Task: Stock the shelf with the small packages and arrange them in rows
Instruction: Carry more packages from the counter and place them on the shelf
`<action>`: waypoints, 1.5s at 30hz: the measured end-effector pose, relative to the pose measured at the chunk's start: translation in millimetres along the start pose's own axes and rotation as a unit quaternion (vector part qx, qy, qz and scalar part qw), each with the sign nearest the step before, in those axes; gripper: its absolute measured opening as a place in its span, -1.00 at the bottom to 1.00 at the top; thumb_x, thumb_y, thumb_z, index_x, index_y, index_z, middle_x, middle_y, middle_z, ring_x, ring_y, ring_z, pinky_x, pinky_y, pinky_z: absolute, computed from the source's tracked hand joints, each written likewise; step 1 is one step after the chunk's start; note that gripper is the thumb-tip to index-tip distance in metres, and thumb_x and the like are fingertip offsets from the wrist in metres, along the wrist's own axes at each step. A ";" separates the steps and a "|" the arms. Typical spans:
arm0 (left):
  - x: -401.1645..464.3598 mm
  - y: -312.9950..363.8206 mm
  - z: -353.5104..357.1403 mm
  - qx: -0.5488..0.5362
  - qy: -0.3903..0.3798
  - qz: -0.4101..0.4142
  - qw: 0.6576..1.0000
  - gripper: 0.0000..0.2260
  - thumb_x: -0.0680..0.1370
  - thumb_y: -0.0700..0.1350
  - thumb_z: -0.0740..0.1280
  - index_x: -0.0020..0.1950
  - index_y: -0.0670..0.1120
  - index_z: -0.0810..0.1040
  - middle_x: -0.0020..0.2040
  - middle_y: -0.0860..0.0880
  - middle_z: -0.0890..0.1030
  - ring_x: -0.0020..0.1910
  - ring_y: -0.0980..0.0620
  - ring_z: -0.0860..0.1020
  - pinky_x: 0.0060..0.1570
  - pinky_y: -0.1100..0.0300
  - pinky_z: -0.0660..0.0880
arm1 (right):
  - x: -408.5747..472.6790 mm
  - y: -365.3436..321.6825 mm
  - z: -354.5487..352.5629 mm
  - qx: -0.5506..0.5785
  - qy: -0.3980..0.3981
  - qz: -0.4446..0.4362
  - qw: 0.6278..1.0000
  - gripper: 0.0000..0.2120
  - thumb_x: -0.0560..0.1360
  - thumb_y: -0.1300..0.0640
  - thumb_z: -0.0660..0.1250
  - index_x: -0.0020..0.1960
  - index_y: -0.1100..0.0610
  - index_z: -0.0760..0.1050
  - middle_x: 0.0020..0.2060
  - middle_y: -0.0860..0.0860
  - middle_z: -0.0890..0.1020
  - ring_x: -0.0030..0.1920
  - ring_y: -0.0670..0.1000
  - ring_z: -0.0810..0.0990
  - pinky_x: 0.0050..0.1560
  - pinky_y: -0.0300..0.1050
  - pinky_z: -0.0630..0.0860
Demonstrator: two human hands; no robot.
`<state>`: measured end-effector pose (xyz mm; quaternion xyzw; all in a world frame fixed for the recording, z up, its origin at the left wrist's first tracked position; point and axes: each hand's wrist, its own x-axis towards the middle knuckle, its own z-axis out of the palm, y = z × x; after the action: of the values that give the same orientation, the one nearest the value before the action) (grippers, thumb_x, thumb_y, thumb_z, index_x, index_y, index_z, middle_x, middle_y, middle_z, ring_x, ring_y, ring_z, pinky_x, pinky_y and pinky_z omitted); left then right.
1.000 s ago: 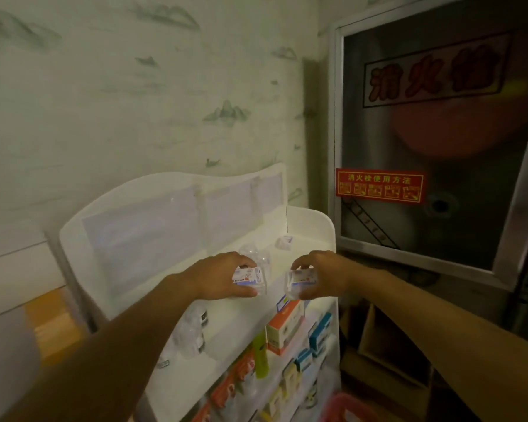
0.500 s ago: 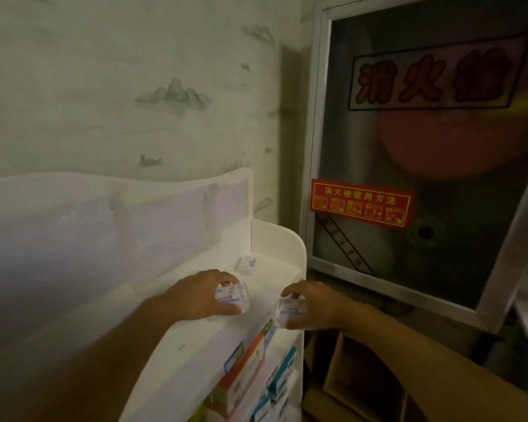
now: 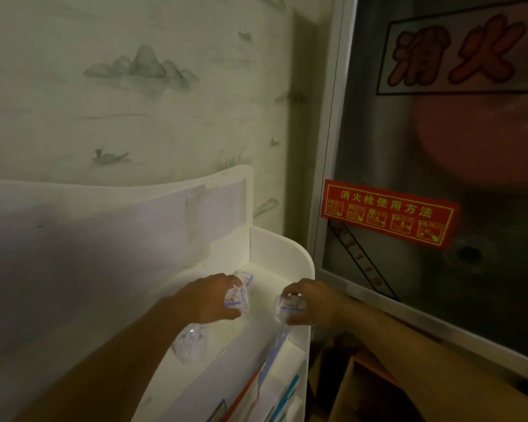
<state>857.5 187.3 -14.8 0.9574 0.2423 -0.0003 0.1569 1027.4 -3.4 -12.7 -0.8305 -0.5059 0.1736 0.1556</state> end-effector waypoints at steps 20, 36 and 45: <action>161.2 -20.5 74.8 -0.022 0.041 -0.132 0.990 -0.47 0.55 0.09 0.31 0.45 -0.03 0.26 0.37 -0.01 0.42 0.31 0.03 0.43 0.32 0.16 0.38 | 197.0 94.8 66.9 0.010 -0.049 -0.149 0.988 -0.43 0.45 -0.15 0.39 0.39 -0.06 0.32 0.34 -0.07 0.44 0.29 0.00 0.43 0.37 -0.10 0.34; 186.0 -36.5 67.6 0.114 0.103 -0.120 0.981 -0.46 0.55 0.18 0.21 0.49 0.08 0.18 0.40 -0.01 0.34 0.32 -0.03 0.36 0.29 0.05 0.37 | 233.3 78.0 64.7 -0.093 0.037 -0.133 0.986 -0.33 0.40 -0.30 0.34 0.41 -0.04 0.30 0.36 0.00 0.39 0.35 0.06 0.33 0.44 -0.02 0.21; 108.1 -39.7 -13.8 0.128 0.097 -0.114 0.980 -0.70 0.58 0.06 0.20 0.32 0.12 0.45 0.30 0.09 0.49 0.27 0.05 0.46 0.28 0.11 0.39 | 232.7 3.9 0.7 -0.056 -0.018 -0.183 0.981 -0.63 0.50 -0.17 0.30 0.26 -0.07 0.44 0.12 -0.03 0.61 0.09 0.00 0.58 0.15 -0.05 0.53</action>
<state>933.4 274.8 -21.9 0.9312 0.3619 0.0432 0.0078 1129.6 203.1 -45.5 -0.7277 -0.6612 0.1289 0.1288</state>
